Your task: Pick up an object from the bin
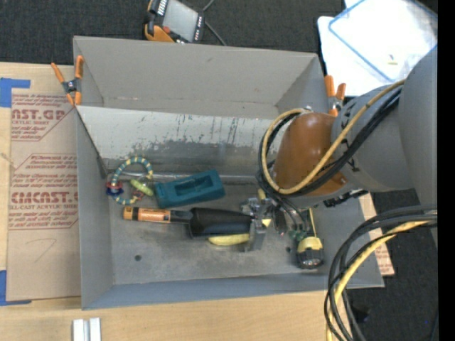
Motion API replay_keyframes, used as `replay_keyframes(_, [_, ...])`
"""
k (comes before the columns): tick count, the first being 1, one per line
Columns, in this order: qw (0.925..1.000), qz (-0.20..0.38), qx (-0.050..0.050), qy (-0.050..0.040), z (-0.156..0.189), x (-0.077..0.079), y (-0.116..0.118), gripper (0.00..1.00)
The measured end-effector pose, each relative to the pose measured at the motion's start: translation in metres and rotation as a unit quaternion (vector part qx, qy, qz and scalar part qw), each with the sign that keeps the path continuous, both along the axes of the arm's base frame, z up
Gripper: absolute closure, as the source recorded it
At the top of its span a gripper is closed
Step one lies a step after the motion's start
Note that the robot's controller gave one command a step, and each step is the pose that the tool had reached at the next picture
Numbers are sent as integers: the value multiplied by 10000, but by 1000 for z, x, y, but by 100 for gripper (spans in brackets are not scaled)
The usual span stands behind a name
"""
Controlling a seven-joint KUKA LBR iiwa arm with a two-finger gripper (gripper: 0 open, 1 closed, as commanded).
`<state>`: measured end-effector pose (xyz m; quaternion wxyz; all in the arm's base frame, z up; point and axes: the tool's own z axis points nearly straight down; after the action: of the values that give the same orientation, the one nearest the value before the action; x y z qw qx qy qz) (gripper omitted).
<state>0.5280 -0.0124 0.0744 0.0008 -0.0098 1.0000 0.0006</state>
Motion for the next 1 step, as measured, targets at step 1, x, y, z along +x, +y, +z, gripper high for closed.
replay_keyframes(1, [10000, 46, -3, -3, 116, 2, -8, 100])
